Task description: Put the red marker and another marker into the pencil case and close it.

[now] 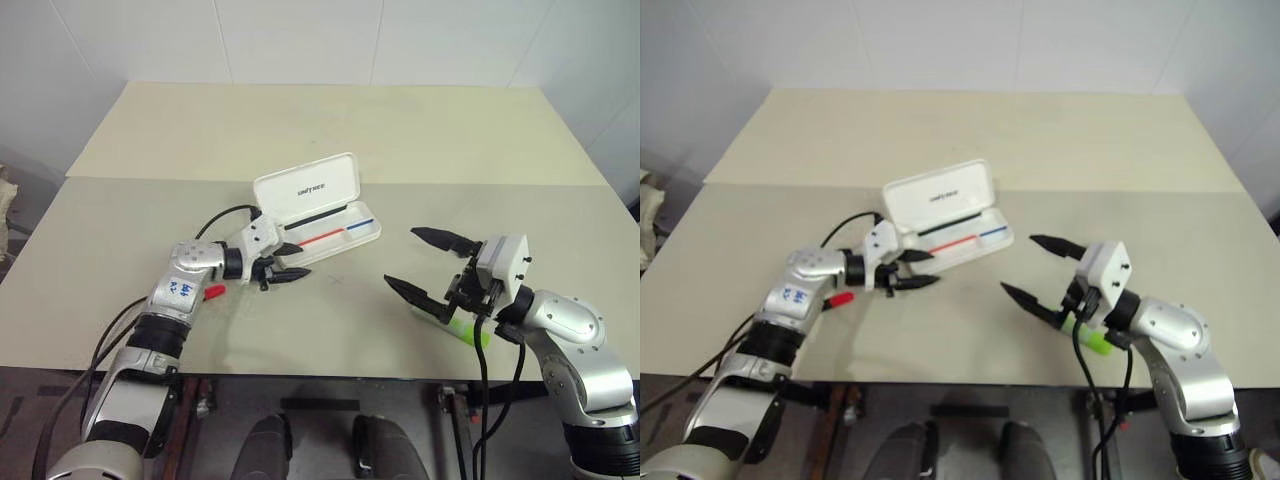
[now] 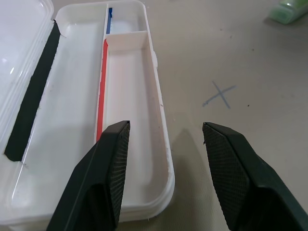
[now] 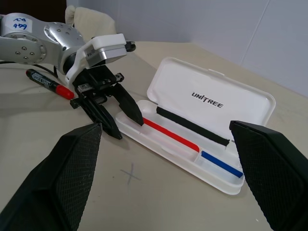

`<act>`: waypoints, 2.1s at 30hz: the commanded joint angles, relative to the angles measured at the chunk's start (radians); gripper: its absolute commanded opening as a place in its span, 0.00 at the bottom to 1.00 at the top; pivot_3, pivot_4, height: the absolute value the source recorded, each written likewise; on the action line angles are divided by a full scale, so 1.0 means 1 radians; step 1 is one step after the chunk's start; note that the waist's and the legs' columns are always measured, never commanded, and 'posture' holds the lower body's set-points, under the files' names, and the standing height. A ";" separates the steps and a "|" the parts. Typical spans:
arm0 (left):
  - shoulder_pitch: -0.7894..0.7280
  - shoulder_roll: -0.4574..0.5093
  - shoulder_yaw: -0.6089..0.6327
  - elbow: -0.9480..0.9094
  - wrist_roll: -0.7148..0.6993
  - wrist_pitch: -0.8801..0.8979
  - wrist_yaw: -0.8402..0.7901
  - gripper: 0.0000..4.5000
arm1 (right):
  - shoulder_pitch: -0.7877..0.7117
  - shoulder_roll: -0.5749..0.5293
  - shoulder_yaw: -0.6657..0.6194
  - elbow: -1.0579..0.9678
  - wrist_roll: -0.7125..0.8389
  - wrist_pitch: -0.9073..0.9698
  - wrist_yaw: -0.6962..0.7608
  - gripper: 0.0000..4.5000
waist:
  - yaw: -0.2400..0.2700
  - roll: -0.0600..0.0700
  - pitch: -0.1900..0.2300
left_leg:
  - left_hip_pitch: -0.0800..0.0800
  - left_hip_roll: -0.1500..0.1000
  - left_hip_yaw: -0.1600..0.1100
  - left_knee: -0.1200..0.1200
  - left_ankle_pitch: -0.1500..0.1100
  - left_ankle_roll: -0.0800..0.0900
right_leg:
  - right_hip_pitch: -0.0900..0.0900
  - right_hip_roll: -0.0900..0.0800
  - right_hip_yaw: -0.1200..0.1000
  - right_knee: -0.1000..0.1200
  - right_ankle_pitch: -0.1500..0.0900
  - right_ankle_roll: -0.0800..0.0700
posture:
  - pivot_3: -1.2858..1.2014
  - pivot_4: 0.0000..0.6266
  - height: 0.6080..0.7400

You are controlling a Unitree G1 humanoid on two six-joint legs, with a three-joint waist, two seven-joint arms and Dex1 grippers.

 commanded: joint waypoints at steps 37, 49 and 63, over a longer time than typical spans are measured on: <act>-0.076 0.016 -0.116 -0.104 0.059 0.087 -0.174 0.00 | -0.081 -0.009 -0.008 0.000 0.014 -0.044 0.013 1.00 | 0.001 0.000 0.000 | 0.000 0.000 0.000 0.000 0.000 0.000 | 0.000 0.000 0.000 0.000 0.000 0.000 | 0.52 0.24 1.00; 0.028 0.103 -0.125 -0.291 0.048 0.100 -0.249 0.00 | -0.094 0.002 0.001 0.018 0.025 -0.038 0.028 1.00 | 0.001 0.000 0.000 | 0.000 0.000 0.000 0.000 0.000 0.000 | 0.000 0.000 0.001 0.001 0.000 0.000 | 0.52 0.24 1.00; 0.056 0.109 -0.161 -0.343 0.058 0.191 -0.252 0.18 | -0.069 -0.005 -0.002 -0.020 0.044 -0.003 0.016 1.00 | 0.000 0.000 0.000 | 0.000 0.000 0.000 0.000 0.000 0.000 | 0.000 0.000 0.001 0.001 0.000 0.000 | 0.52 0.24 1.00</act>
